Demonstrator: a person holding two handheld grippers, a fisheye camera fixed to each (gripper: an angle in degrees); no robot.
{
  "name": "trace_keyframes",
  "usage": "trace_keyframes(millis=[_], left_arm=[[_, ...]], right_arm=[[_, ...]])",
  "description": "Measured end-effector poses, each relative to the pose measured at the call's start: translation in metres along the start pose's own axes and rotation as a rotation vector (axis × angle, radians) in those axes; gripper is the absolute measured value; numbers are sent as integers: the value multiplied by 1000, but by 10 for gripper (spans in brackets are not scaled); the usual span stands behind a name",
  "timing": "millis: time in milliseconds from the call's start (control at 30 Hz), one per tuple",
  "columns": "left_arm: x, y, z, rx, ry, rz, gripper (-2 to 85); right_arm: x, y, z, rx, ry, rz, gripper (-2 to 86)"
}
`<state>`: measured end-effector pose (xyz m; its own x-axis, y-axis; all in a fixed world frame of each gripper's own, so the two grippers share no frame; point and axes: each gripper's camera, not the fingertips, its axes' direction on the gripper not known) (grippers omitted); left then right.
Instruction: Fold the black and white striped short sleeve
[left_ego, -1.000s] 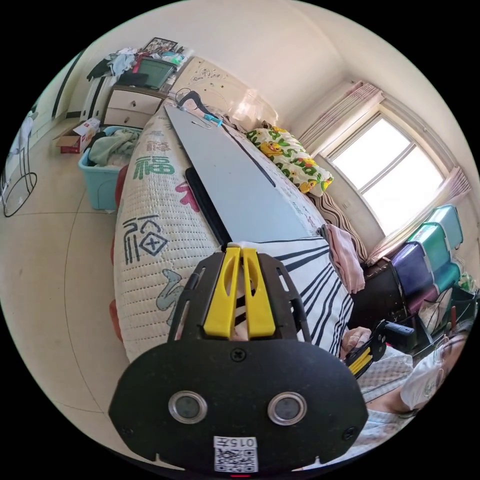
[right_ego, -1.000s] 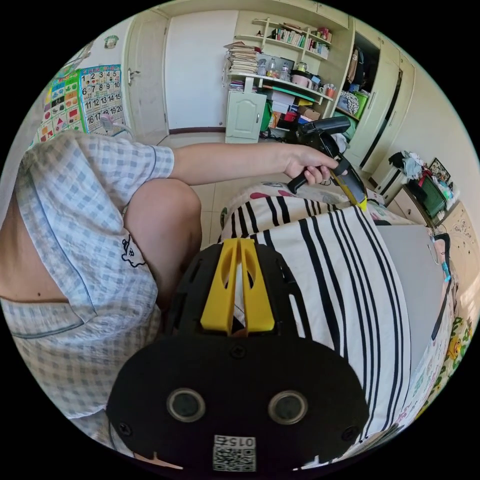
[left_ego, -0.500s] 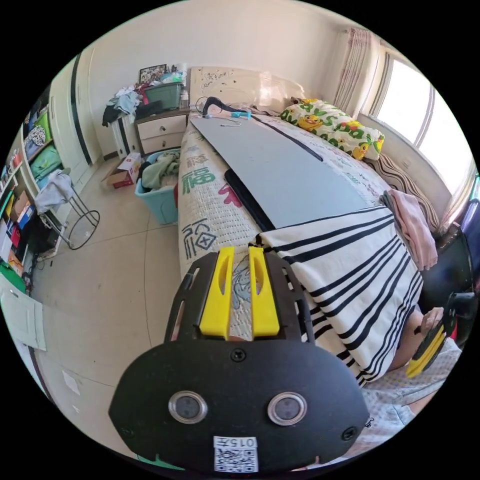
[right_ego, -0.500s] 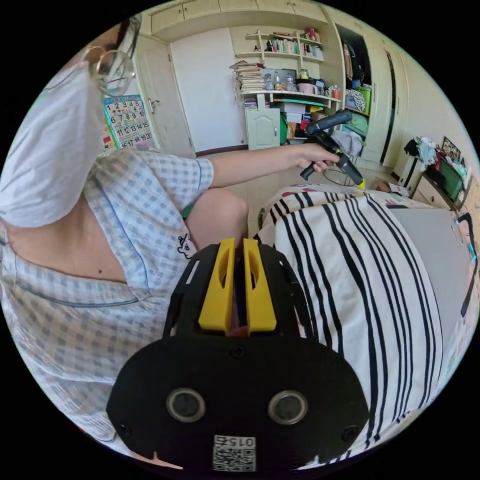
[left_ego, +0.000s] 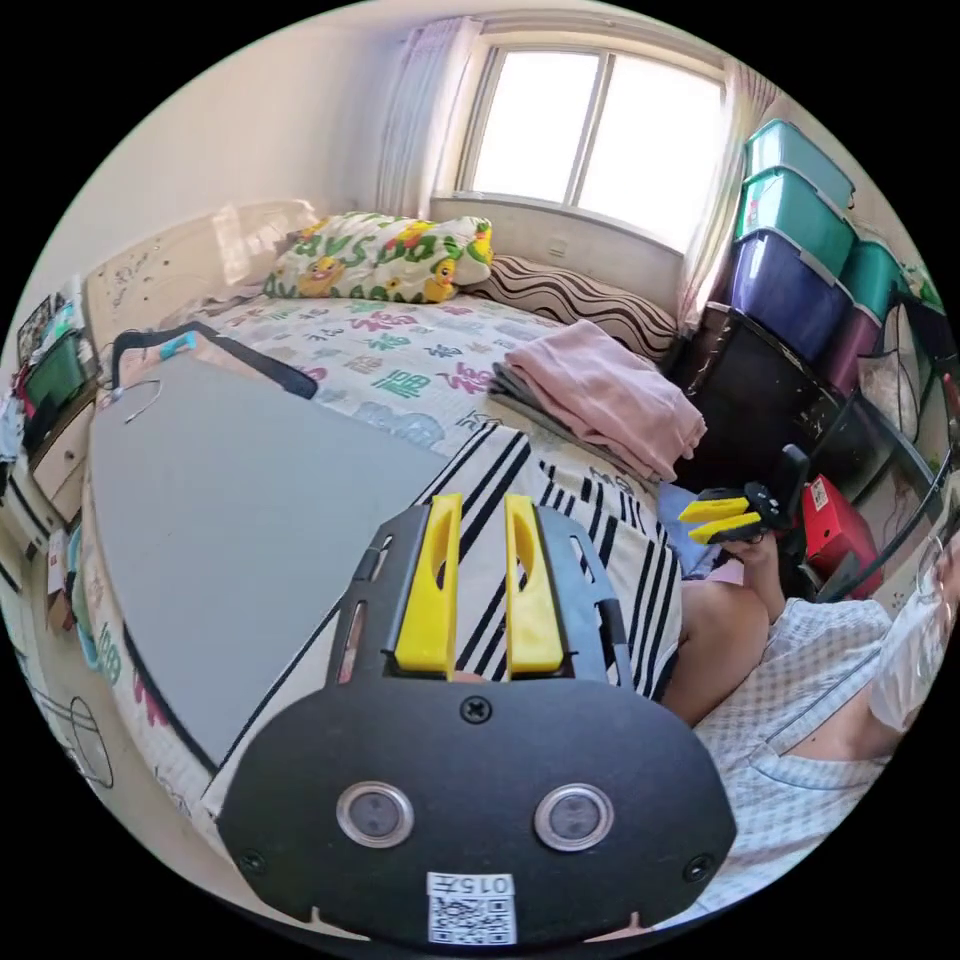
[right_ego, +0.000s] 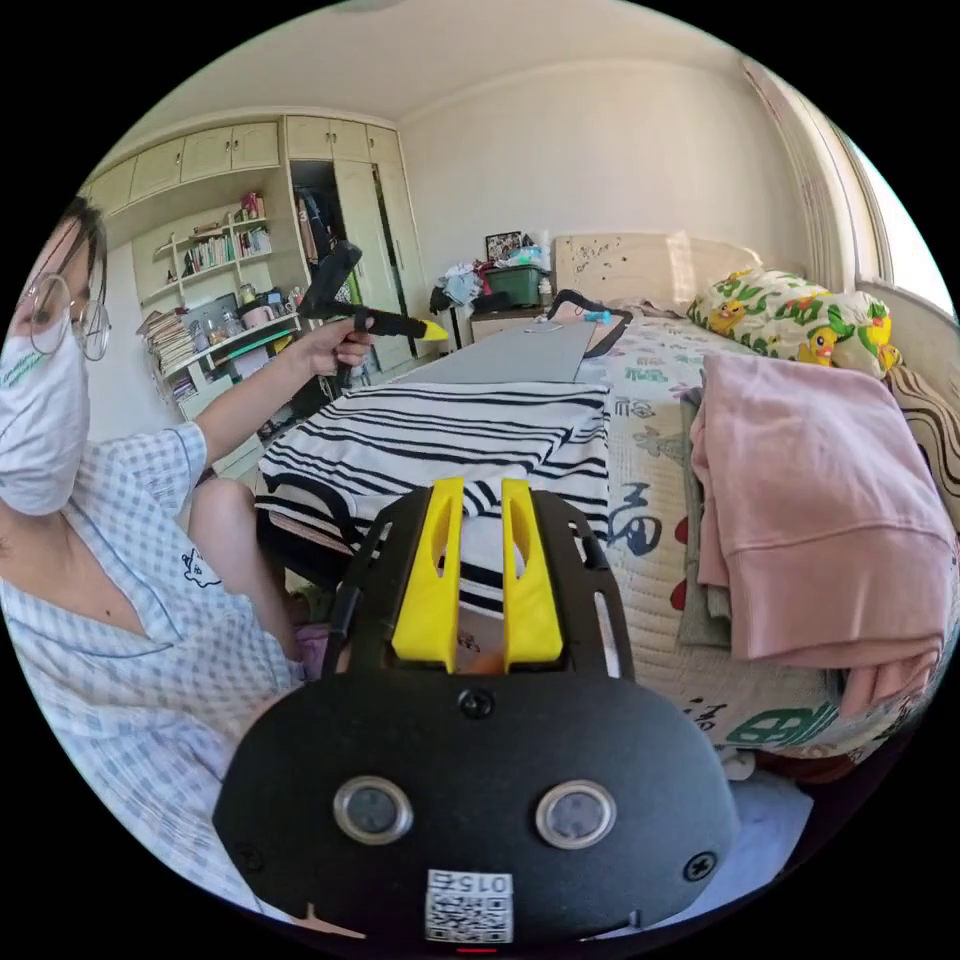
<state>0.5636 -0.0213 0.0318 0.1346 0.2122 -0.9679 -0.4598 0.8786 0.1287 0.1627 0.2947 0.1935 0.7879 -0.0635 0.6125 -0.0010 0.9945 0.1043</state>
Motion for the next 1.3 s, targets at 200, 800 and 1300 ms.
trace_keyframes(millis=[200,800,1300], left_arm=[[7,-119,116,-99,28,18,87],[14,-221,254,-408,-107,73,13],[6,-181,106,113,-18,18,7]], right_arm=[[37,4,-19,71,184,167,105],[71,11,-64,151,-109,225,2],[-9,-14,-170,289,113,3,-3]])
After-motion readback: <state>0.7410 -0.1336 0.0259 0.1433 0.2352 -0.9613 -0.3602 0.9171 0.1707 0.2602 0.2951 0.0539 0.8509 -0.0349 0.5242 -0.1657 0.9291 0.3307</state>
